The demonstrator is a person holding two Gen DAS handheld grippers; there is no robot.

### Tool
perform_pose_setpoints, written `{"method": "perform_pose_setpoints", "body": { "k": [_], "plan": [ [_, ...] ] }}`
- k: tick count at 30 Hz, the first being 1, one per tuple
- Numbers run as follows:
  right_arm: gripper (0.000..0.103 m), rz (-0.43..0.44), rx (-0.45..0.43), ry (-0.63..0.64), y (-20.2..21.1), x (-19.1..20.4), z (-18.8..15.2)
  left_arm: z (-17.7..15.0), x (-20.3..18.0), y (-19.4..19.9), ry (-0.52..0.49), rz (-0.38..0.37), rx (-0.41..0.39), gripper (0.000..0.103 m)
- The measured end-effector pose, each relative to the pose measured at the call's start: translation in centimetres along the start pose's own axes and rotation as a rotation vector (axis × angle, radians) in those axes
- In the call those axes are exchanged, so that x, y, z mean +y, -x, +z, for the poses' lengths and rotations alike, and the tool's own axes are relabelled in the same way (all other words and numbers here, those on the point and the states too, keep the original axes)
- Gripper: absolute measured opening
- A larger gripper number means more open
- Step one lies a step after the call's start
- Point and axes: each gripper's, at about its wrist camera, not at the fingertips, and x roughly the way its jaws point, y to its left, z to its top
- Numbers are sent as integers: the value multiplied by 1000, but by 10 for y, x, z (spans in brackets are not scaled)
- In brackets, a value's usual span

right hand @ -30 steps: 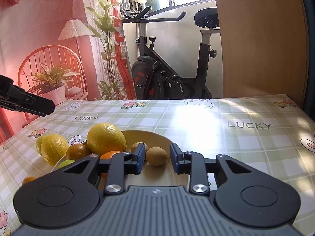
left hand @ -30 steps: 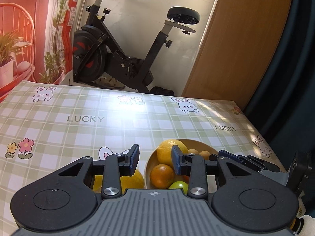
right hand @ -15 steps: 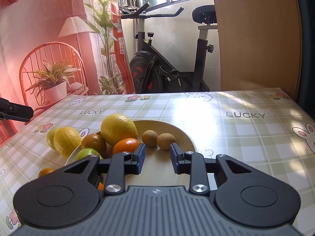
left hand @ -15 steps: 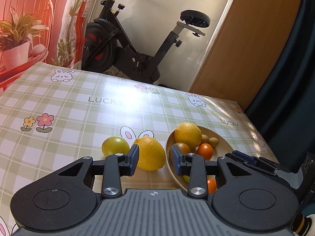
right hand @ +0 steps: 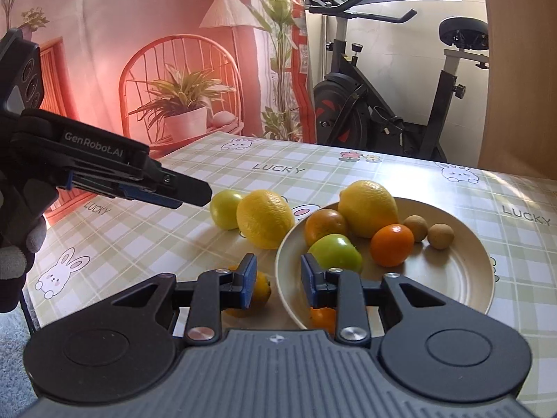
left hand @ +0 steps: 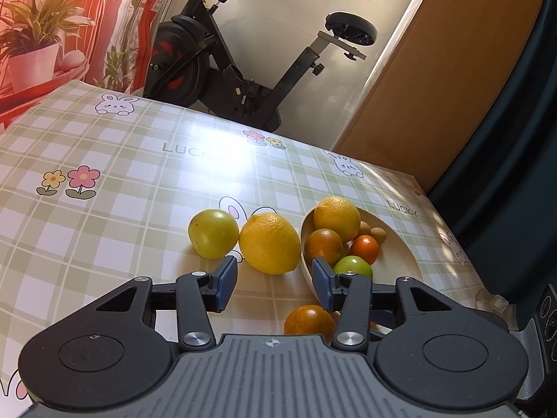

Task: Organize fruits
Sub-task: 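Move the left gripper to the dark orange on the tablecloth, then close the left gripper around the dark orange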

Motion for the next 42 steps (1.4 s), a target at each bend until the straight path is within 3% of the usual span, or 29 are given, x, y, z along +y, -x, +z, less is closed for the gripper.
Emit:
{"method": "perform_pose_setpoints", "body": {
  "k": [9, 15, 23, 42],
  "plan": [
    [35, 41, 97, 48, -19, 22, -10, -10, 10, -11, 78, -78, 26, 50],
    [43, 37, 132, 49, -28, 24, -12, -19, 2, -25, 71, -112, 69, 50],
    [44, 40, 155, 9, -38, 20, -13, -30, -9, -39, 45, -135, 113, 50],
    [43, 57, 149, -2, -43, 18, -20, -42, -18, -55, -13, -41, 118, 46]
  ]
}}
